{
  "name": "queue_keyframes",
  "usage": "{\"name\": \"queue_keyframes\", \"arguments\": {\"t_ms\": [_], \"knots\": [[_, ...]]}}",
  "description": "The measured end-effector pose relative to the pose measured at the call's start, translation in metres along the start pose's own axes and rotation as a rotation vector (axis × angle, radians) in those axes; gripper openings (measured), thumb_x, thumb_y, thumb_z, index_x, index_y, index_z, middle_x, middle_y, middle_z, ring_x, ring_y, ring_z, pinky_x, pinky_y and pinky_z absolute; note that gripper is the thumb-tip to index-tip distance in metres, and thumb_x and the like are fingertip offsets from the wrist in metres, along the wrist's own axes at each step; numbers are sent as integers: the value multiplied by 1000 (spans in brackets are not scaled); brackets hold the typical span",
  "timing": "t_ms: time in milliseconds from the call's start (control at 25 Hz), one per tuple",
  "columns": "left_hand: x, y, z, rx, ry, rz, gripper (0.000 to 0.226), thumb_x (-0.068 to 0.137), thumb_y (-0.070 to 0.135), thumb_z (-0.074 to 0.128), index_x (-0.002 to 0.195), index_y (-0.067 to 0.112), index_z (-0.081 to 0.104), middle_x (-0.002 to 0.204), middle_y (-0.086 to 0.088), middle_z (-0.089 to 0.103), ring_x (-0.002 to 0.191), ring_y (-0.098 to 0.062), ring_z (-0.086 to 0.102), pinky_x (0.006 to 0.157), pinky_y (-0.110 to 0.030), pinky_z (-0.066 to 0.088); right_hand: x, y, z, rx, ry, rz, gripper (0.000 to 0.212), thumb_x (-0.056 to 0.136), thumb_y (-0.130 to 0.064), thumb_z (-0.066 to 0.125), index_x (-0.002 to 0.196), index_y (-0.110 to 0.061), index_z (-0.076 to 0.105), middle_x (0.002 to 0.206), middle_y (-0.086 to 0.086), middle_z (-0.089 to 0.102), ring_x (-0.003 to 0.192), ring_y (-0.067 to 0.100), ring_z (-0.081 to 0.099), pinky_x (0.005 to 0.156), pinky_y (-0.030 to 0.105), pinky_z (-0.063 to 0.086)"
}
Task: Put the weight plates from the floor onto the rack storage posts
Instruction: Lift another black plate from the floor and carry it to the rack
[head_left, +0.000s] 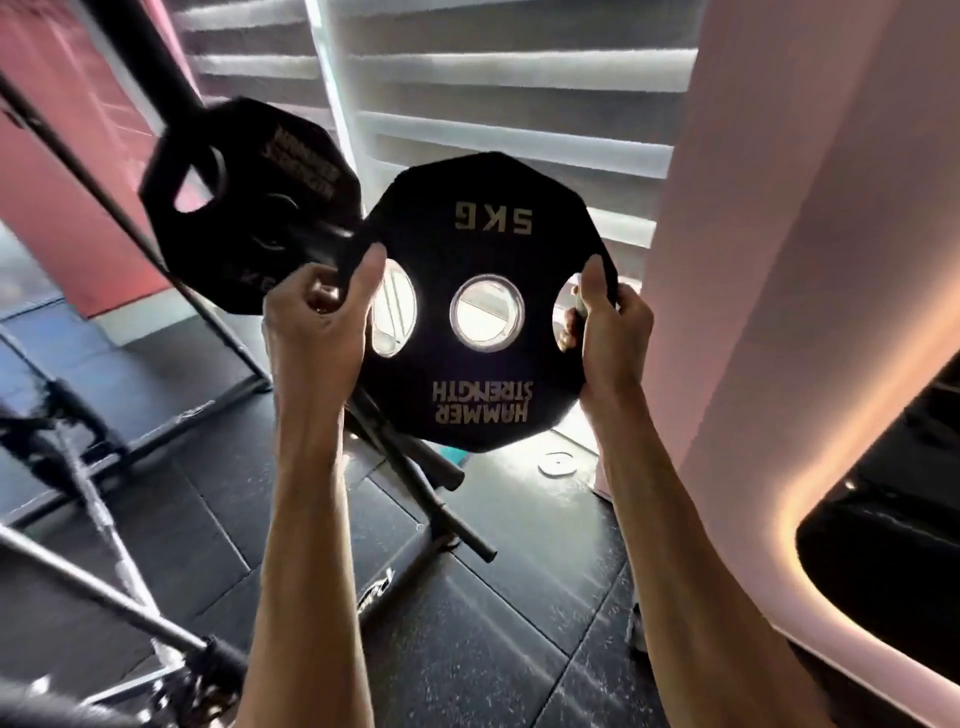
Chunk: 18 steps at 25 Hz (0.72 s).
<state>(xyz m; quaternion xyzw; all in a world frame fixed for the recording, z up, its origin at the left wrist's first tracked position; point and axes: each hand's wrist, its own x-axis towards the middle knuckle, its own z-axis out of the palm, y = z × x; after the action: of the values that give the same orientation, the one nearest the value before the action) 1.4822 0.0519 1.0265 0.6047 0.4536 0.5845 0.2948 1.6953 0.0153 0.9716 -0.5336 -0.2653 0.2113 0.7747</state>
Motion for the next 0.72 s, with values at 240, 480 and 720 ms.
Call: {"name": "queue_keyframes", "arguments": {"t_ms": [240,480,720], "knots": [[13,5,-7,206,210,21,40,85,57,67,61,26,57,50,16,53,46,4,48,51,-7,33,35,17,51,74,-213,68,34,96,-41,60,87,-8,58,53,-3,51,45,12,46,47,26,37],[19,-1,-4,280,465,-34,42,82,62,66,63,26,60,56,11,54,50,1,46,56,-17,37,63,25,94,121,-420,128,35,95,-41,61,89,-6,59,51,-2,50,42,11,44,44,25,37],[29,-9,-14,362,607,-74,46,85,60,64,77,15,65,64,9,59,57,-4,52,61,-22,41,69,38,136,107,-519,111,49,79,-63,61,84,-15,62,71,10,60,65,25,56,62,36,46]]}}
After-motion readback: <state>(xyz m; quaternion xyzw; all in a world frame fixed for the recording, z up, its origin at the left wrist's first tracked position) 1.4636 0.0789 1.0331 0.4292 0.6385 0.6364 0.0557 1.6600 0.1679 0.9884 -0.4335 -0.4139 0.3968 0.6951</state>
